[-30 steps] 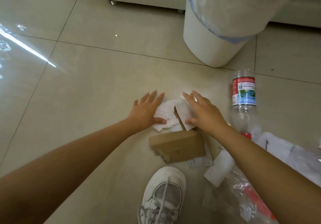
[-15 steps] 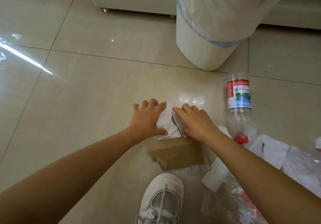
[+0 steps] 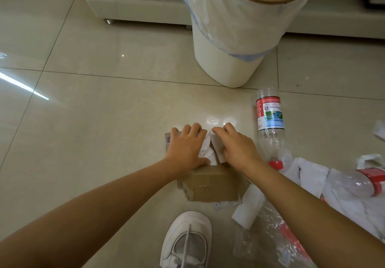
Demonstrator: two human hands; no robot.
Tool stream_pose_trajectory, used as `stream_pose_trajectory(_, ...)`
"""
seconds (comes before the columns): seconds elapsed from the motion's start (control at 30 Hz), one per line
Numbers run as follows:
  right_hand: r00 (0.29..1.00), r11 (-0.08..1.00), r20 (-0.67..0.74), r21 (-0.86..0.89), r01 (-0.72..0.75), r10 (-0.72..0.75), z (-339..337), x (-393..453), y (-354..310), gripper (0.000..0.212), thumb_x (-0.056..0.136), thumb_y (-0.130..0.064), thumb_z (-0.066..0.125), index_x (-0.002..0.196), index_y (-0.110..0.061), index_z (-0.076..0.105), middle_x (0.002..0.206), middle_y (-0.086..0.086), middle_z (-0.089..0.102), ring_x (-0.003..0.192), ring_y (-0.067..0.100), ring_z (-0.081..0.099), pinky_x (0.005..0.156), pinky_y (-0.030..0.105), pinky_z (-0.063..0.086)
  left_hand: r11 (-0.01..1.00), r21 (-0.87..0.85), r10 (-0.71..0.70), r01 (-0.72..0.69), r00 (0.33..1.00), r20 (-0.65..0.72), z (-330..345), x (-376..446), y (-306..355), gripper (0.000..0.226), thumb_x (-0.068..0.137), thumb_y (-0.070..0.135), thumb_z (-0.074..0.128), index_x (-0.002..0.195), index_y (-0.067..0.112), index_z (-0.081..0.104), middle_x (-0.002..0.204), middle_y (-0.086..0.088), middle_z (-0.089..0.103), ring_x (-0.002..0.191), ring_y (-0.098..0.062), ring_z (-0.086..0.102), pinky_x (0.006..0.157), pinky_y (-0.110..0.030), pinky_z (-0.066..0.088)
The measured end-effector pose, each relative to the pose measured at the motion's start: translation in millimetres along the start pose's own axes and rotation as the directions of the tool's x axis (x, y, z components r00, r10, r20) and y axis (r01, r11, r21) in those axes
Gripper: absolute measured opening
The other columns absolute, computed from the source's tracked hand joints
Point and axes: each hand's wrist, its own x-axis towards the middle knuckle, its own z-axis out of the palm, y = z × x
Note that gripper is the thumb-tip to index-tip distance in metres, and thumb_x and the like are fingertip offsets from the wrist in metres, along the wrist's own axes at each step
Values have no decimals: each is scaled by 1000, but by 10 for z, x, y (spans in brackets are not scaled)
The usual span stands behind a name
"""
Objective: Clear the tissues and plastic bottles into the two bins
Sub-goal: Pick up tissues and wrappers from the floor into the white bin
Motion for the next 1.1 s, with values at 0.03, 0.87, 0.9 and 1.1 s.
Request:
stream_pose_trajectory(0.03, 1000, 1000, -6, 2, 6, -6, -8, -5, -2, 57, 86, -4, 54, 138, -23, 37, 122, 5, 42, 86, 26, 58, 66, 34, 48, 1000, 13, 7, -7, 1000, -8, 2, 11, 7, 71, 75, 65, 58, 127, 21, 40, 126, 1, 42, 109, -22, 45, 88, -43, 34)
stream_pose_trajectory(0.87, 982, 977, -190, 203, 59, -20, -175, -259, 213, 38, 89, -6, 56, 125, -17, 53, 120, 3, 53, 84, 27, 62, 71, 38, 54, 993, -108, -33, 47, 991, 132, -55, 260, 252, 62, 84, 39, 61, 136, 25, 29, 94, -2, 66, 79, -24, 63, 58, -29, 43)
stream_pose_trajectory(0.9, 978, 976, -205, 208, 71, -28, -181, -263, 215, 37, 89, -5, 55, 125, -16, 54, 119, 3, 53, 83, 28, 62, 70, 38, 54, 994, -100, -25, 39, 991, 131, -45, 272, 259, 57, 86, 34, 58, 135, 23, 31, 90, -2, 65, 75, -24, 62, 55, -29, 39)
stream_pose_trajectory(1.1, 945, 985, -305, 92, 149, -115, -299, -307, 241, 35, 89, -11, 54, 123, -17, 55, 110, 3, 57, 75, 27, 62, 59, 40, 55, 997, -53, 62, -61, 997, 35, -186, 265, 205, 39, 91, 35, 54, 125, 21, 42, 91, -1, 65, 79, -22, 62, 59, -31, 42)
